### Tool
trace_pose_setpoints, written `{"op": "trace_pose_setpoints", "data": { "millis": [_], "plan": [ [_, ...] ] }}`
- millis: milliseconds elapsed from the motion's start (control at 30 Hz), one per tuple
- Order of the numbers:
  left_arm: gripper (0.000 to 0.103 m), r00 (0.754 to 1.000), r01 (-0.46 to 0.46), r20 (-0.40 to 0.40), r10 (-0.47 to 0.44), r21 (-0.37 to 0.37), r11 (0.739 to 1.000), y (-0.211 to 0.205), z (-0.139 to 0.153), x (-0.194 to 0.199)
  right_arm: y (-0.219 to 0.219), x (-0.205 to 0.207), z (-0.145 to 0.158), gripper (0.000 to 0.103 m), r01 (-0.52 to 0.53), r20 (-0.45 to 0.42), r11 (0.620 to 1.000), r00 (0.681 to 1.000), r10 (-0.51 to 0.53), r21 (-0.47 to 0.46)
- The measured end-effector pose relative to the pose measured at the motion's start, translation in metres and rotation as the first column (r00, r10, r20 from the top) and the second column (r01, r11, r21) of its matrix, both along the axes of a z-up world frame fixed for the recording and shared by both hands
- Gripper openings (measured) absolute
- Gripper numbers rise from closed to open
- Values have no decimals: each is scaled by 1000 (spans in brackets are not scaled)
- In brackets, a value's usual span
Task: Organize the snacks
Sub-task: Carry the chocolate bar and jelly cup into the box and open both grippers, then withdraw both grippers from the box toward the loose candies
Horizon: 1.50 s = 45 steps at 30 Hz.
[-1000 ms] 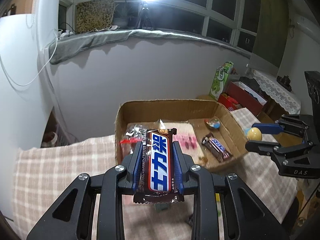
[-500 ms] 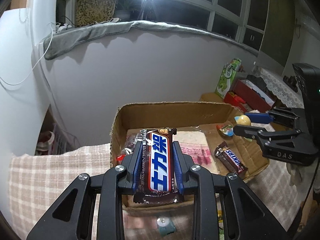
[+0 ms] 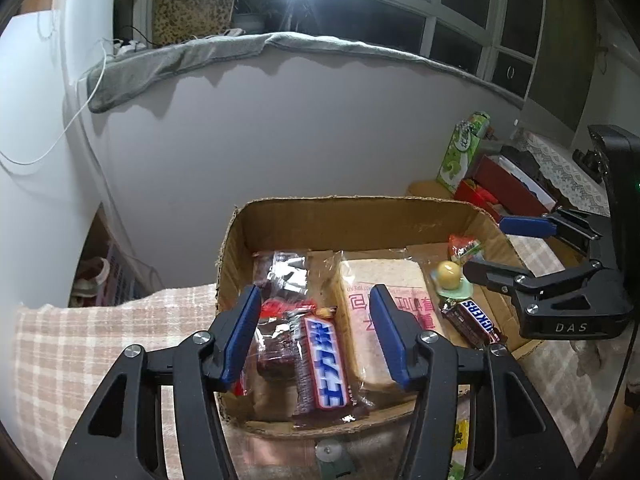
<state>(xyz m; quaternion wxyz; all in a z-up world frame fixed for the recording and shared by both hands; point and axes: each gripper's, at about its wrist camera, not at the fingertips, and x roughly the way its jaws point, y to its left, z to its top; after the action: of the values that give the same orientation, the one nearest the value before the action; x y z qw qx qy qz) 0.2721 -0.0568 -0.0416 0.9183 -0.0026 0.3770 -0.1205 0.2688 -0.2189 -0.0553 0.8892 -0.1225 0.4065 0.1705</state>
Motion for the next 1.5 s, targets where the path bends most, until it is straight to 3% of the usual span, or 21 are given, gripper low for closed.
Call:
{"op": "trace_pose_setpoints", "data": {
  "millis": [467,967,1167,1367,1500],
  "plan": [
    [56,1000,-4,24,4,-4,1000,16,11,-23,1,-32,14,81,-21,10,1000,1000,21,-15],
    [56,998,24,51,-22,-53,998,32,19,-90,-4,-114,30,81,-97,13,994,995,96,54],
    [56,993,114,34,-112,-37,993,11,7,-104,-5,-138,18,81,-107,-25,991,994,109,75],
    [55,981,184,-50,-185,-31,982,-8,-23,-102,-7,-134,-10,80,-95,-119,990,987,108,107],
    [55,973,216,-79,-217,-28,976,-16,-33,-103,-7,-126,-27,64,-88,-181,988,977,110,126]
  ]
}}
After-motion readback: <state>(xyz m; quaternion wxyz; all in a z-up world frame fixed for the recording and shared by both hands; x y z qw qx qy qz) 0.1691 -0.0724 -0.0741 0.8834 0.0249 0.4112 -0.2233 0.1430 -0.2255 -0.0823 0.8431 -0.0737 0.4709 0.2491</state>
